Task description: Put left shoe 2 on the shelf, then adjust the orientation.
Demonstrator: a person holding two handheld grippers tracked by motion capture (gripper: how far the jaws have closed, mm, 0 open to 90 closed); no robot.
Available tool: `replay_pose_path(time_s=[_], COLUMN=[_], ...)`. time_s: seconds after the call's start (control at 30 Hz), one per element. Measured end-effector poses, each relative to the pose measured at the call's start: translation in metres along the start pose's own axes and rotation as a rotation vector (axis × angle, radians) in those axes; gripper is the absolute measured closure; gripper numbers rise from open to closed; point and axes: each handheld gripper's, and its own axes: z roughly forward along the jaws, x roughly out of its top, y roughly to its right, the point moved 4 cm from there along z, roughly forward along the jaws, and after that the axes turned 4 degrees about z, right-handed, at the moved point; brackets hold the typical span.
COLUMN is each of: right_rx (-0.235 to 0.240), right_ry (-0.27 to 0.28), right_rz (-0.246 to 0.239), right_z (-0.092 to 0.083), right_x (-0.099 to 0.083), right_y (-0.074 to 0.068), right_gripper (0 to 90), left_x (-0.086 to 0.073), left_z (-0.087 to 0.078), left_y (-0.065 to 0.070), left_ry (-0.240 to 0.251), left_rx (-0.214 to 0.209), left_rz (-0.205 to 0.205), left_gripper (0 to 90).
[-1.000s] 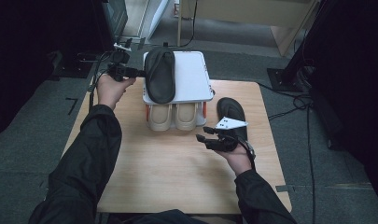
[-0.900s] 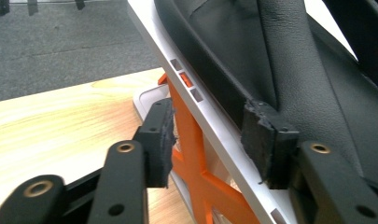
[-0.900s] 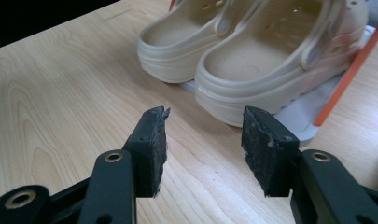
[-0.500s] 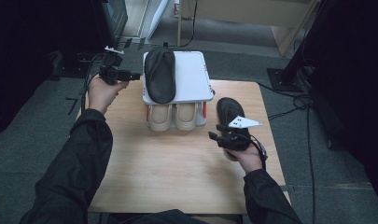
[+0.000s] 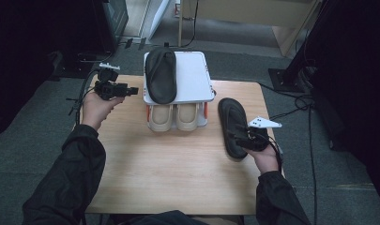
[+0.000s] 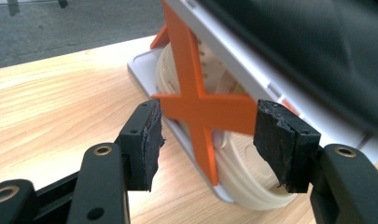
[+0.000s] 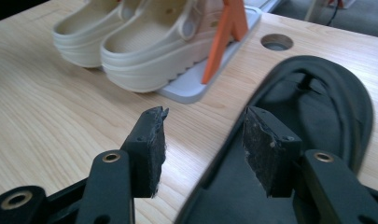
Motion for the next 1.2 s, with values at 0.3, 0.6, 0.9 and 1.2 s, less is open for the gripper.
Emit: replay_pose_path(time_s=[0.3, 0.6, 0.9, 1.2], right_rx=[-0.068, -0.101, -0.140, -0.178], right_ry=[0.009, 0.005, -0.033, -0.052], right_rz=[0.026, 0.065, 0.068, 0.116], right_z=[-0.011, -0.011, 0.006, 0.021], right_x=[-0.004, -0.009, -0.013, -0.016], right_y=[0.025, 0.044, 0.054, 0.076], right_gripper=[48.6, 48.8, 47.8, 47.8], left_x=[-0.031, -0.059, -0.071, -0.077], left_z=[0.003, 0.008, 0.006, 0.011], left_y=[0.004, 0.006, 0.008, 0.006], left_ry=[-0.003, 0.018, 0.038, 0.037], left_rx=[-0.004, -0.022, -0.027, -0.036], left_rz=[0.050, 0.021, 0.021, 0.029], left_gripper=[40.6, 41.1, 41.6, 41.8])
